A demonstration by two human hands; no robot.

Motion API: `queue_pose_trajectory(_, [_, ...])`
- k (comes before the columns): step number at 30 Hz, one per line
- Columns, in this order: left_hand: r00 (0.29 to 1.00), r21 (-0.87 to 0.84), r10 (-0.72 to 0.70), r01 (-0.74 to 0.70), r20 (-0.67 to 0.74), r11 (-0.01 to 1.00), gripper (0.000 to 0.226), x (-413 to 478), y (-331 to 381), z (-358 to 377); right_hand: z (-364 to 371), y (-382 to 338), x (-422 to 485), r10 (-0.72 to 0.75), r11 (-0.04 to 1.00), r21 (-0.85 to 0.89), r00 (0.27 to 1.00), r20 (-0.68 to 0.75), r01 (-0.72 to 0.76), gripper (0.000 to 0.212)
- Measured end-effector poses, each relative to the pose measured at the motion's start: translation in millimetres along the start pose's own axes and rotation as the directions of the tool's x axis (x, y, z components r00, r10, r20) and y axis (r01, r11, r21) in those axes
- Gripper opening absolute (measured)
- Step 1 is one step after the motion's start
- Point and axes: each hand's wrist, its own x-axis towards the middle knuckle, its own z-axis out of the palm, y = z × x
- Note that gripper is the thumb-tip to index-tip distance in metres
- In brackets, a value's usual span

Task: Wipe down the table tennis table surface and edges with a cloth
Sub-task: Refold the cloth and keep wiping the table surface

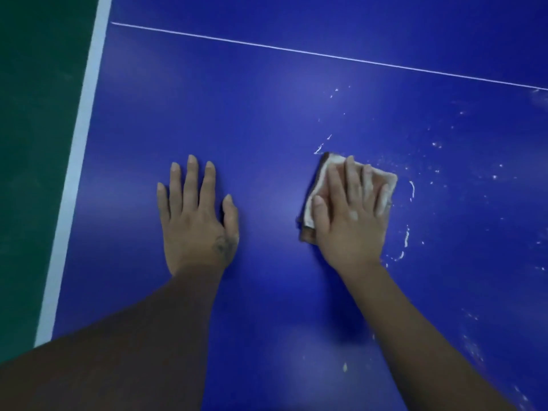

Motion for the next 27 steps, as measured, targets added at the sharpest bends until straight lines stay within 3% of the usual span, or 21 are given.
queue_pose_trajectory(5, [0.998,-0.029,0.013,-0.015,-0.060,0.999,0.060,1.9,-3.7,4.9,11.6,-77.5,42.5,-0.143,0.984,0.100,0.989,-0.048,0.147,0.059])
queue_pose_trajectory(9, [0.998,-0.041,0.017,-0.020,-0.063,0.999,0.059,1.2,-4.4,7.1,17.1,-73.7,73.1,-0.231,0.963,0.129,0.972,-0.055,0.236,0.059])
queue_pose_trajectory(15, [0.998,-0.059,0.008,-0.012,-0.068,0.998,0.059,1.1,-2.9,9.4,12.2,32.2,86.9,0.045,0.998,0.057,0.996,-0.079,-0.040,0.059])
queue_pose_trajectory(18, [0.997,-0.055,0.014,-0.018,-0.071,0.998,0.059,1.9,-4.7,11.3,8.3,37.3,77.6,0.161,0.986,0.042,0.986,-0.034,-0.159,0.062])
queue_pose_trajectory(22, [0.998,-0.044,0.025,-0.027,-0.051,0.999,0.061,3.1,-7.4,12.8,9.1,-18.7,80.1,-0.033,0.999,0.037,0.999,-0.018,0.034,0.061])
queue_pose_trajectory(27, [0.999,-0.042,0.014,-0.016,-0.038,0.999,0.062,2.6,-7.9,12.1,15.2,-89.5,117.6,-0.264,0.960,0.098,0.964,0.011,0.262,0.063])
